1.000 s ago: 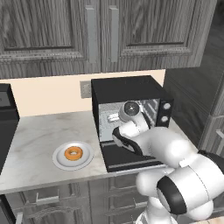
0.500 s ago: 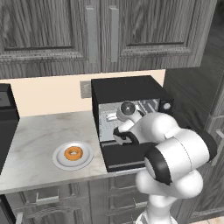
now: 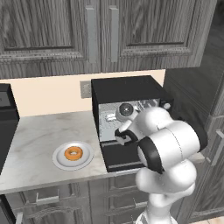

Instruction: Pick up the bagel from the plate, place it on the toaster oven rack, close the door, and set the timer.

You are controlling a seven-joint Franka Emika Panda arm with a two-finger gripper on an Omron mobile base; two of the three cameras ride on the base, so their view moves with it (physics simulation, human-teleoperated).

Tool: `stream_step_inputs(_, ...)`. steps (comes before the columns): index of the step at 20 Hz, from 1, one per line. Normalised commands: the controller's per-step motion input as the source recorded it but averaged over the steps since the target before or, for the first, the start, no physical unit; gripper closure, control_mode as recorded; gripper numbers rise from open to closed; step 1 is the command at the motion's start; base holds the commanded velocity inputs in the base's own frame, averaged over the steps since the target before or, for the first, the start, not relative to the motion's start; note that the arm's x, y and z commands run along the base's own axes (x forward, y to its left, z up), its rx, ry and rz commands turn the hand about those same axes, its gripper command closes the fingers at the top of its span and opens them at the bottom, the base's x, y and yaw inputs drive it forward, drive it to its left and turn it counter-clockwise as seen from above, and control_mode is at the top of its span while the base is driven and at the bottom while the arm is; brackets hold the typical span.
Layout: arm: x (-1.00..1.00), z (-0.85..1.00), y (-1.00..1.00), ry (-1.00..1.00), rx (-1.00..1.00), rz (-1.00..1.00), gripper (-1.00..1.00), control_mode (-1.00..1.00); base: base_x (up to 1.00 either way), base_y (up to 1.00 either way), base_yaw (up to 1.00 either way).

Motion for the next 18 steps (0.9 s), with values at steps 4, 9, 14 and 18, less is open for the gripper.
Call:
stream_step_inputs(4,0.18,-0.09,0.00,0.05,0.02,0.00,-1.00,-1.00,0.00,0.00,0.00)
stream_step_inputs(9,0.15,-0.11,0.00,0.04,0.03,0.00,-1.00,-1.00,0.00,0.00,0.00)
stream_step_inputs(14,0.08,-0.13,0.00,0.00,0.02,0.00,-1.00,-1.00,0.00,0.00,0.00)
stream_step_inputs(18,0.05,-0.14,0.00,0.00,0.02,0.00,-1.00,-1.00,0.00,0.00,0.00)
